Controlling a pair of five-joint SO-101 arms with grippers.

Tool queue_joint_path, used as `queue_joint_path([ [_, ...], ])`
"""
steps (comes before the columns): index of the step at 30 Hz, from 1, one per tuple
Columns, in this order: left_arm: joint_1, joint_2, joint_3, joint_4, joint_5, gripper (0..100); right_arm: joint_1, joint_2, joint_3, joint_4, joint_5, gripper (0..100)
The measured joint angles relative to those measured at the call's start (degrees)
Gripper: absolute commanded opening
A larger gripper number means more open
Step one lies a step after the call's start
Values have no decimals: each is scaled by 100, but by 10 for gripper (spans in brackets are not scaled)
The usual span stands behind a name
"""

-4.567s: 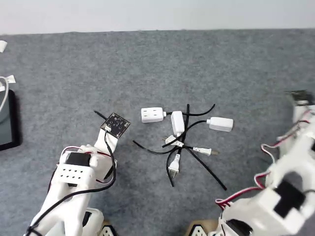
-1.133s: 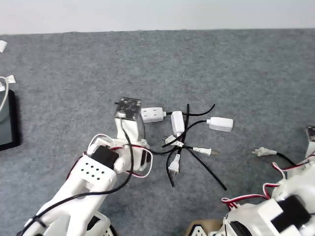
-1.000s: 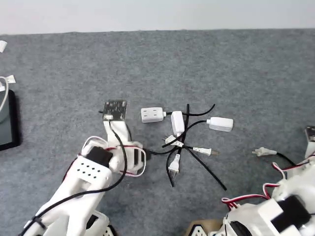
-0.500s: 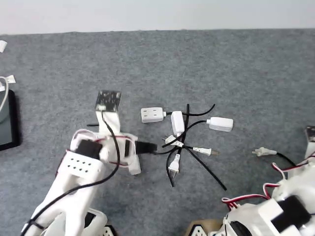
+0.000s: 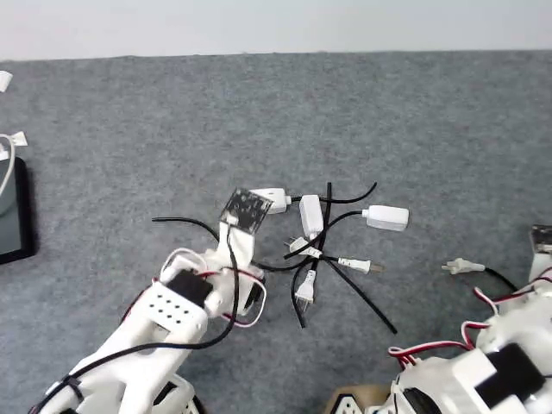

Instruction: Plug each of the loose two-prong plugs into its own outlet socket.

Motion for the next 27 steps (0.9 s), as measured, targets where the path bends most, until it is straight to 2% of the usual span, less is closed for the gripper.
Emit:
queue_joint_path([
  [3,-158,0,220,-273,0,36,0,0,0,0,0,10],
  [9,-642,0,229,-308,9,36,0,0,0,0,0,10],
  [17,-1266,0,229,237,26,40,0,0,0,0,0,10],
  [22,-1310,-62,273,580,-35,40,0,0,0,0,0,10],
  [27,-1345,-88,290,835,-475,41,0,0,0,0,114,10],
])
